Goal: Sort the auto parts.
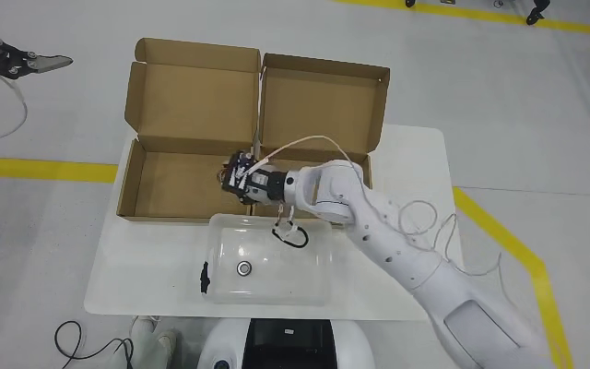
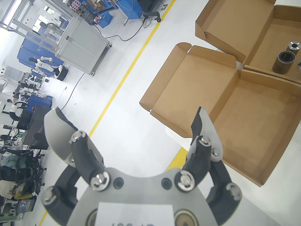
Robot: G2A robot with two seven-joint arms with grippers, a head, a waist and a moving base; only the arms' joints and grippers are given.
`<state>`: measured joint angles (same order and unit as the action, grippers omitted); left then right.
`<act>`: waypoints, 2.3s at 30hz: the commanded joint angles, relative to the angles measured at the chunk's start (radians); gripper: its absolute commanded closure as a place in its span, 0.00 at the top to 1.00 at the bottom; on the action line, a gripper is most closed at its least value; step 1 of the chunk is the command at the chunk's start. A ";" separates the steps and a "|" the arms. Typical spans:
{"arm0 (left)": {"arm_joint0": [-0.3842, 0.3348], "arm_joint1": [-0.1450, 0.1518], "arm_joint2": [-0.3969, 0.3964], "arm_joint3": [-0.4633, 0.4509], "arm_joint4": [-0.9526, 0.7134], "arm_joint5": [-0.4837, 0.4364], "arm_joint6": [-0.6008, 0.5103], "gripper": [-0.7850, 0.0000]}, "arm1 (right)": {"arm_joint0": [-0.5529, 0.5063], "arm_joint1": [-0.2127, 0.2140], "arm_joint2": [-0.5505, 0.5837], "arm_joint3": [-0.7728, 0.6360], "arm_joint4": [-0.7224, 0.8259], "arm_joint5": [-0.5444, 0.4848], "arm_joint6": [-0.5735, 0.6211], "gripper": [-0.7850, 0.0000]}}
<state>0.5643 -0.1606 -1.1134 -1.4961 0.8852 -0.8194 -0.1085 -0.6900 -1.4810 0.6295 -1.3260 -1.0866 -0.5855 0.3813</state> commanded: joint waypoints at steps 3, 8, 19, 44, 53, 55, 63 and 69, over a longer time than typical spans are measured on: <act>0.000 0.000 0.000 0.000 0.000 0.000 0.000 1.00 | 0.056 -0.049 -0.086 0.112 0.007 0.023 -0.005 0.00; 0.000 0.000 0.000 0.000 0.000 0.000 0.000 1.00 | 0.121 -0.120 -0.177 0.247 0.014 0.040 -0.003 0.00; 0.000 0.000 0.000 0.000 0.000 0.000 0.000 1.00 | 0.229 -0.279 -0.279 0.536 0.036 0.050 -0.064 0.00; 0.000 0.000 0.000 0.000 0.000 0.000 0.000 1.00 | 0.310 -0.517 -0.327 0.992 0.039 0.023 -0.135 0.30; 0.000 0.000 0.000 0.000 0.000 0.000 0.000 1.00 | 0.348 -0.520 -0.315 1.007 0.030 0.020 -0.176 0.40; 0.000 0.000 0.000 0.000 0.000 0.000 0.000 1.00 | 0.359 -0.519 -0.311 1.002 0.026 0.012 -0.193 0.40; 0.000 0.000 0.000 0.000 0.000 0.000 0.000 1.00 | 0.381 -0.500 -0.289 0.958 -0.002 -0.045 -0.268 0.42; 0.000 0.000 0.000 0.000 0.000 0.000 0.000 1.00 | 0.370 -0.462 -0.261 0.877 -0.023 -0.074 -0.298 0.42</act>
<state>0.5643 -0.1606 -1.1134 -1.4961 0.8852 -0.8194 -0.1085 -0.3180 -1.9488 0.3648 -0.4337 -1.1061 -0.6581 0.0840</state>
